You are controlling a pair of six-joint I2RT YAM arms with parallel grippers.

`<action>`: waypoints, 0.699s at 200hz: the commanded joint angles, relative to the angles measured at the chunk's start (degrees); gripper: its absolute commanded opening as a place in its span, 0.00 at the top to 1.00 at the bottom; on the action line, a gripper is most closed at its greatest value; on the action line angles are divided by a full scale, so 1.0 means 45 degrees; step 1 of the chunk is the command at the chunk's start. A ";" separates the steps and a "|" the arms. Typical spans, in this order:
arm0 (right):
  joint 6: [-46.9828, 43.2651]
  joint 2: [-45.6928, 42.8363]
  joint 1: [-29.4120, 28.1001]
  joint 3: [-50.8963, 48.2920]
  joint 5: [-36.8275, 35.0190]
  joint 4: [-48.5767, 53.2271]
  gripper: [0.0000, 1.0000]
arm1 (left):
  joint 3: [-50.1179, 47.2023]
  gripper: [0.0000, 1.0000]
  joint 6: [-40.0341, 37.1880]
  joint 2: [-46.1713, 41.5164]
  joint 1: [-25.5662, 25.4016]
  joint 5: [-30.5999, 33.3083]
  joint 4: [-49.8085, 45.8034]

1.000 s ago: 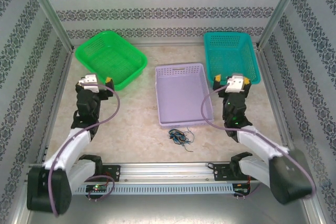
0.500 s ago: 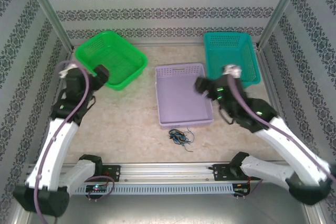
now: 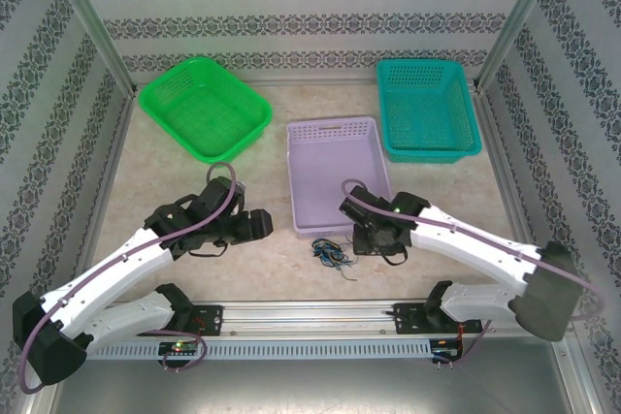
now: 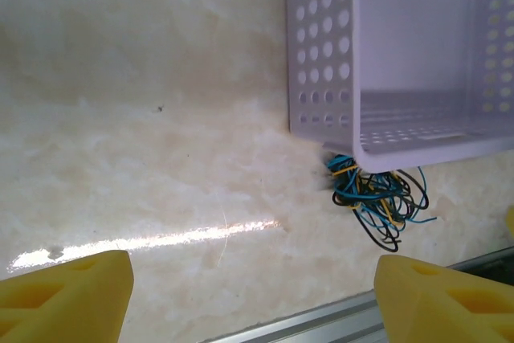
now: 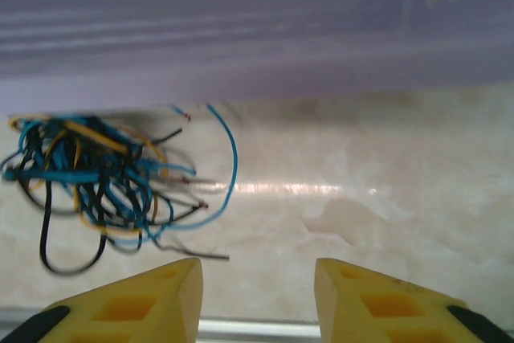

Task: Untangle the cables

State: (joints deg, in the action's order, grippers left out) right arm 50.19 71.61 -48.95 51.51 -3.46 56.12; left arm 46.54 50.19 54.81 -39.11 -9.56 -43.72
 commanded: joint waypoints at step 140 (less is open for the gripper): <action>-0.4197 0.6441 0.3030 0.6123 0.0938 -0.3455 0.63 | 0.0240 0.26 0.0511 -0.0262 -0.0214 -0.0256 0.0052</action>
State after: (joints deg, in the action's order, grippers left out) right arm 35.11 109.32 -31.59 82.96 3.36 39.33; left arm 46.50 51.29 54.76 -39.38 -11.75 -42.87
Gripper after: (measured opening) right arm 0.323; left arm 0.745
